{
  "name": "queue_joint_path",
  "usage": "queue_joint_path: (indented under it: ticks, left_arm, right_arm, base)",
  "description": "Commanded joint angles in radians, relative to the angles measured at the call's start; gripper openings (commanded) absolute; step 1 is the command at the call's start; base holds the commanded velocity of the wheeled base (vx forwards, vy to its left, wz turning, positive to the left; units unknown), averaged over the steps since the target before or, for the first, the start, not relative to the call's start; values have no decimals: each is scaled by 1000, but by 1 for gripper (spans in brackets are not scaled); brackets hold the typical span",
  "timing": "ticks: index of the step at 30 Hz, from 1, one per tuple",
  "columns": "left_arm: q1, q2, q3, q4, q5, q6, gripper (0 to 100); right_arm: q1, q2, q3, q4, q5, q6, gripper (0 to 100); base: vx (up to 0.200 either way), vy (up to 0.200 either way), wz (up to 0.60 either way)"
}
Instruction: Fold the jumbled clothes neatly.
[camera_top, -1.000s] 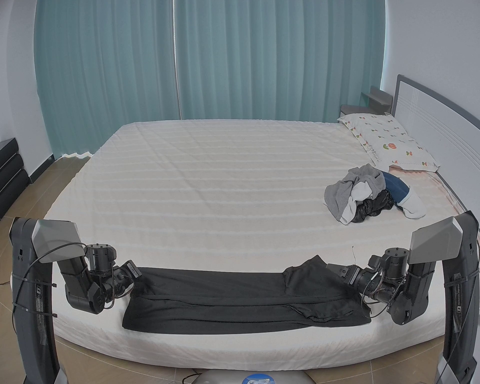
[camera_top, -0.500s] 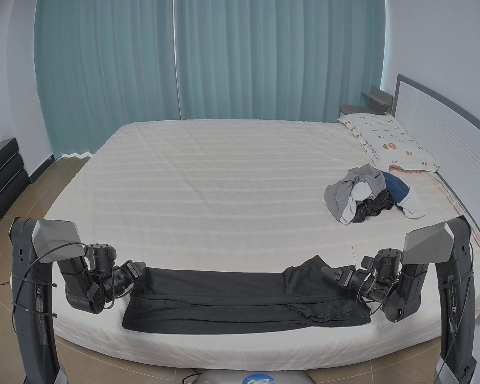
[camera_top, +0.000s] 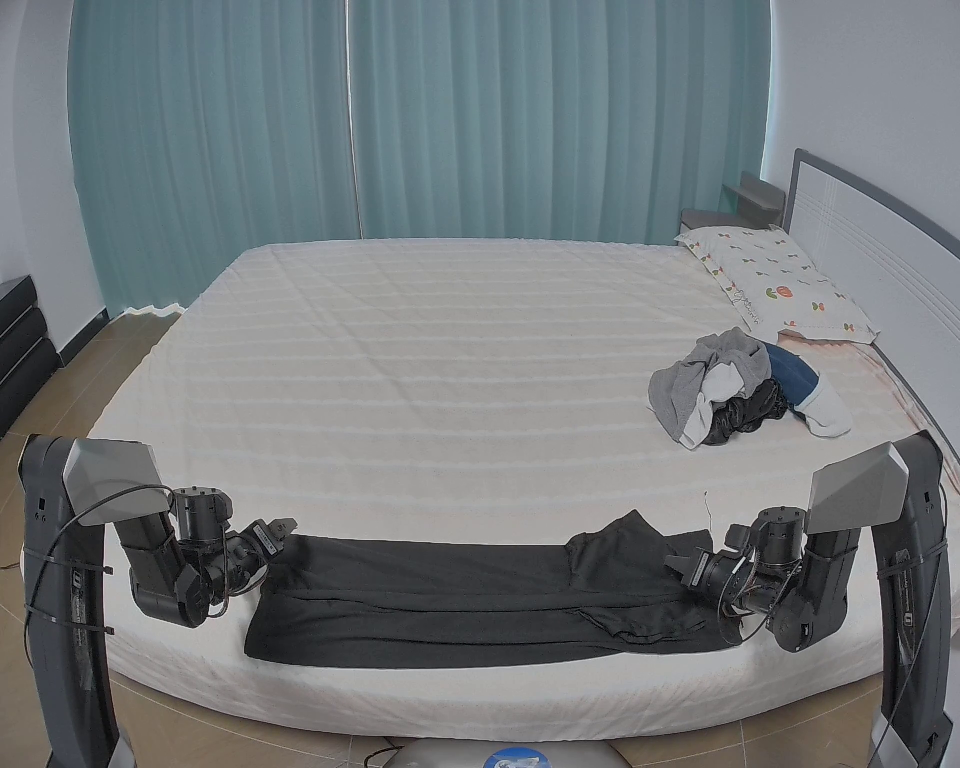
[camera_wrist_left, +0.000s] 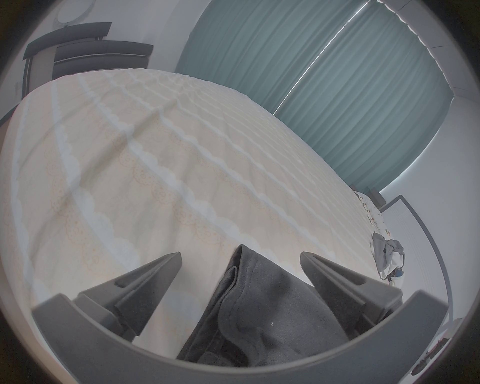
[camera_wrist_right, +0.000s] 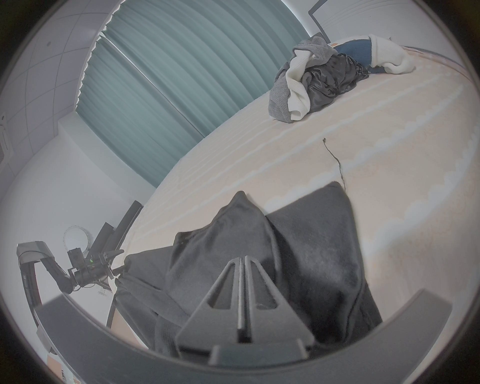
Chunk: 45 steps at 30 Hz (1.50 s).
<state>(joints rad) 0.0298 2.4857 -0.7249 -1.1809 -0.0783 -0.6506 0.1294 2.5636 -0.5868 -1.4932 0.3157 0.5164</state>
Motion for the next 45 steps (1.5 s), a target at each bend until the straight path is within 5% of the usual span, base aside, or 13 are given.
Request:
queue_joint_path:
  ticks: [1, 10, 11, 28, 29, 45]
  left_arm:
    - [1, 1, 1, 0, 0, -1, 100]
    - [1, 1, -1, 0, 0, -1, 100]
    - [1, 1, -1, 0, -1, -1, 100]
    - [1, 2, -4, 0, 0, -1, 100]
    - [-1, 2, -4, 0, 0, 0, 100]
    - [1, 2, -4, 0, 0, -1, 100]
  right_arm:
    - [-20, -22, 38, -12, 2, -7, 0]
    - [-34, -23, 42, -39, 20, -7, 0]
    - [-34, -23, 41, -39, 20, -6, 100]
    - [-19, 15, -34, 42, 22, -36, 100]
    - [-20, 13, -33, 39, 22, -35, 0]
    - [-28, -11, 96, -67, 57, -35, 0]
  base:
    - [0, 0, 0]
    - [0, 0, 0]
    - [0, 0, 0]
    - [0, 0, 0]
    - [0, 0, 0]
    - [0, 0, 0]
